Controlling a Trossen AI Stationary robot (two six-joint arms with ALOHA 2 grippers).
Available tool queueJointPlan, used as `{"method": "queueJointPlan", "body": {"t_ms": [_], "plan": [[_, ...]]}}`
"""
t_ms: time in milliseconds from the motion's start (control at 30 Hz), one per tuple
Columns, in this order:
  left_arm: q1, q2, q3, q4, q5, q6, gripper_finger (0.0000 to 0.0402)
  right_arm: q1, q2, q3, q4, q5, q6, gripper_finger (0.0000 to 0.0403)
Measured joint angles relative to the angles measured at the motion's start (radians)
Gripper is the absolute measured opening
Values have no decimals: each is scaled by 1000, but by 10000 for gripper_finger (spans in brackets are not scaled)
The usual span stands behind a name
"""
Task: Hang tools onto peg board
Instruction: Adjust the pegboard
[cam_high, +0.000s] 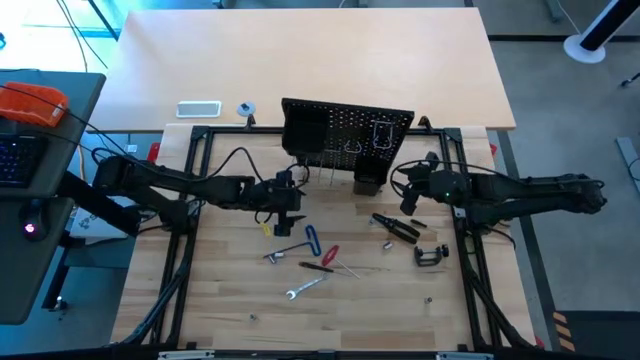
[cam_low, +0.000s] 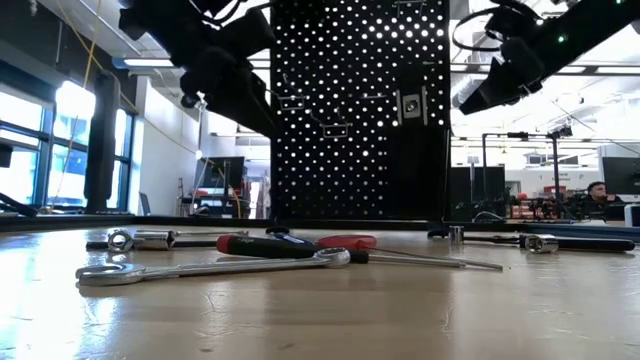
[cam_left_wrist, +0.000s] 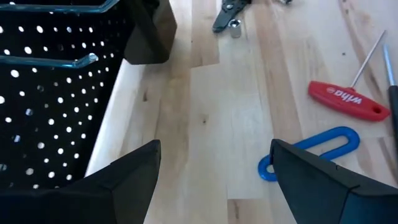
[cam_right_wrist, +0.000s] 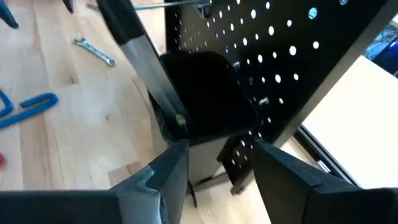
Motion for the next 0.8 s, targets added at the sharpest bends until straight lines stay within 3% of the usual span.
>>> {"method": "queueJointPlan", "body": {"t_ms": [533, 800], "plan": [[-36, -79, 54, -27, 19, -3, 294, 0, -4, -1, 226, -13, -107, 169], [-34, -115, 85, -36, 11, 27, 294, 0, -2, 54, 228, -16, -162, 169]]}}
